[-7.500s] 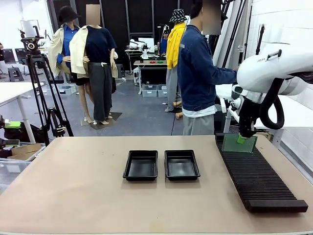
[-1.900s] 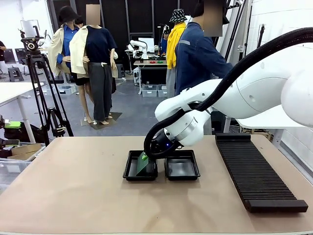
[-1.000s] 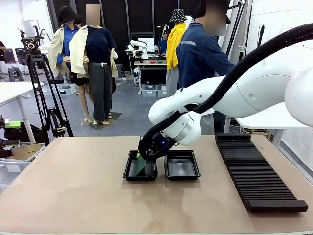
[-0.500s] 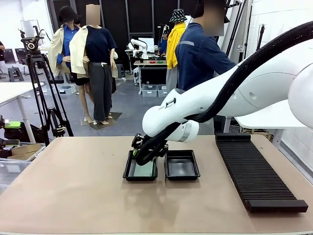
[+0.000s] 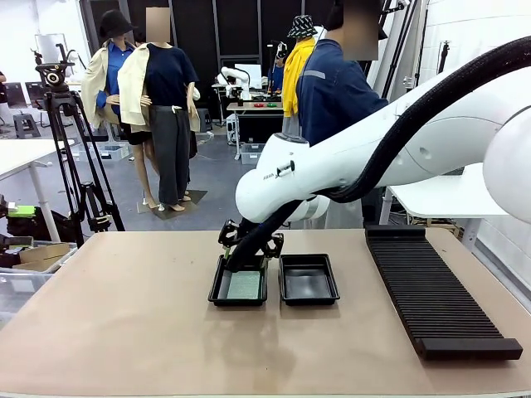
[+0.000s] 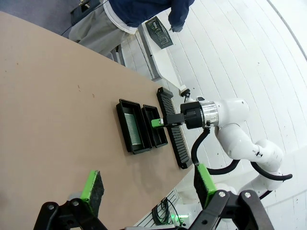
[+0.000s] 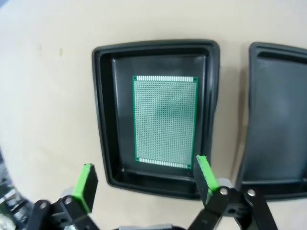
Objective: Inspect and transfer BCBs to ESD trays.
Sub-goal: Pick up the Blank PCB from the PCB Rack and place it in the left ESD tray, then pick up the ESD tray and place it on the left side of the table.
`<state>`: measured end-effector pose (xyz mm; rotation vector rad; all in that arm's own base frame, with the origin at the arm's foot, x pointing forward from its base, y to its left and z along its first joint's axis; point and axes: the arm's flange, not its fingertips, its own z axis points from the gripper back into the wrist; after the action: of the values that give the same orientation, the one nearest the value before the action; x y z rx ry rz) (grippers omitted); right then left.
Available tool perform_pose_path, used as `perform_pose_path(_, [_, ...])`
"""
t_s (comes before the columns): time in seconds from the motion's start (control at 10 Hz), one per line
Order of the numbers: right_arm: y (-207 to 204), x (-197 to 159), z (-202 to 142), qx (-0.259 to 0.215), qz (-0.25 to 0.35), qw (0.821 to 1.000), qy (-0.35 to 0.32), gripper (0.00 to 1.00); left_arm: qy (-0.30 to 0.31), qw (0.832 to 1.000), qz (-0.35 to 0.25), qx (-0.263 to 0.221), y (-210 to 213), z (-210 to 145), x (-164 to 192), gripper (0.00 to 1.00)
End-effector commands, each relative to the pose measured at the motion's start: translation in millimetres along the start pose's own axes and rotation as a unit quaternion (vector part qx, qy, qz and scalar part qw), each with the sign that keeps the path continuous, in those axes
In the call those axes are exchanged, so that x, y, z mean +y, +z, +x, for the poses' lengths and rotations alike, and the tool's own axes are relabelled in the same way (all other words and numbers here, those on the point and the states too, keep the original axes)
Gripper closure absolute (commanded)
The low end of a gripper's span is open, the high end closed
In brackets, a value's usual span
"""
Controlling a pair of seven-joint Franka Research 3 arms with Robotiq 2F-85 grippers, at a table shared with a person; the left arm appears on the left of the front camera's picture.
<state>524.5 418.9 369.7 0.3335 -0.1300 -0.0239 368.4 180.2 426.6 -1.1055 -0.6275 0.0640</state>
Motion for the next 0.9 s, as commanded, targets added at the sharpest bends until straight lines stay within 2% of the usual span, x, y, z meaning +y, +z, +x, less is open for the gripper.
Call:
perform_pose_path(0.0, [-3.3,9.6,5.4,0.005,-0.032,0.999,-0.011,0.00,0.002,1.000,-0.010,-0.006,1.4,0.3,-1.7,0.00])
perform_pose_path(0.1, [0.0,0.0,0.0,0.000,0.000,1.000,0.000,0.00,0.002,1.000,-0.010,-0.006,1.4,0.3,-1.7,0.00])
perform_pose_path(0.8, [0.0,0.0,0.0,0.000,0.000,1.000,0.000,0.00,0.002,1.000,-0.010,-0.006,1.4,0.3,-1.7,0.00])
